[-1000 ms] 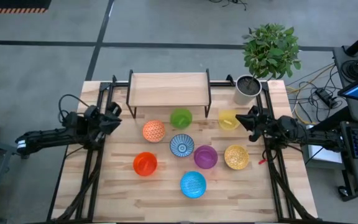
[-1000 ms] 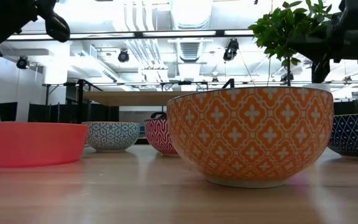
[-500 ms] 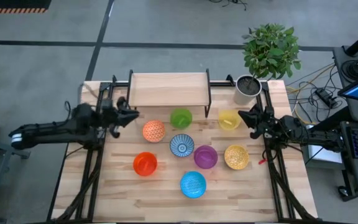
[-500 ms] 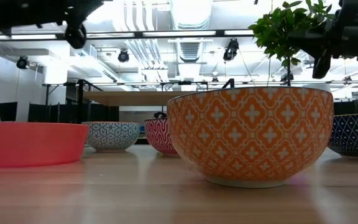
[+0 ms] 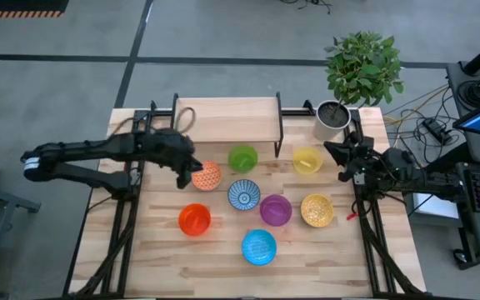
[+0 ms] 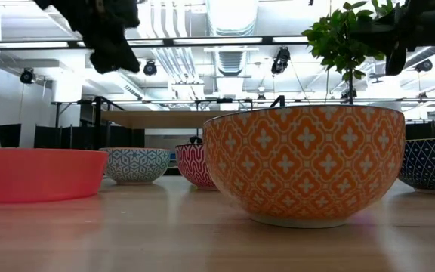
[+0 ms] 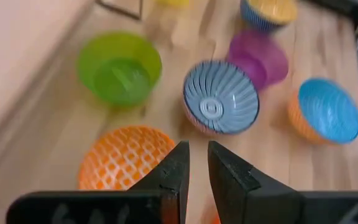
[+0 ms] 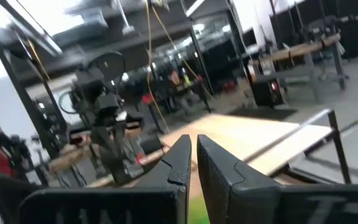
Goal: Place and stack bowls onto a shelf
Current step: Put the transparent orange bowl on the shelf
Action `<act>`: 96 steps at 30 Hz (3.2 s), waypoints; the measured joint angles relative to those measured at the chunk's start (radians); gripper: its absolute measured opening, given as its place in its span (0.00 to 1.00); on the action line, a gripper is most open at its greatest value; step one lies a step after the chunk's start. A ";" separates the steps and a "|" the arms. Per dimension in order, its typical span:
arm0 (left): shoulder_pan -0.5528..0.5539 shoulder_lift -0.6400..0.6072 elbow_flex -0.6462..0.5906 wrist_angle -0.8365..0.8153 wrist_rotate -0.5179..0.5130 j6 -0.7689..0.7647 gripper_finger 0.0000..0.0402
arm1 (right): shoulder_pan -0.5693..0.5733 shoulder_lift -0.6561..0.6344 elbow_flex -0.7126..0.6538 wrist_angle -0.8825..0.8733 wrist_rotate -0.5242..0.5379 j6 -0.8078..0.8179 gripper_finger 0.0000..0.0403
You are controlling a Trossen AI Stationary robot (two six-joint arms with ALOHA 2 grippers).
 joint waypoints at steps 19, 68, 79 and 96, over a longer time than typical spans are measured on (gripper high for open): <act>-0.322 0.357 0.169 -0.338 0.018 -0.190 0.11 | 0.000 0.113 0.014 -0.013 0.001 -0.025 0.04; -0.274 0.514 0.331 -0.514 0.089 0.040 0.00 | 0.000 0.136 0.014 -0.079 -0.011 0.054 0.04; 0.162 0.511 0.740 -0.681 -0.067 0.211 0.00 | 0.000 0.136 0.014 -0.080 -0.011 0.057 0.04; 0.709 0.775 1.136 -0.941 0.040 0.239 0.00 | 0.000 0.136 0.013 -0.080 -0.010 0.065 0.04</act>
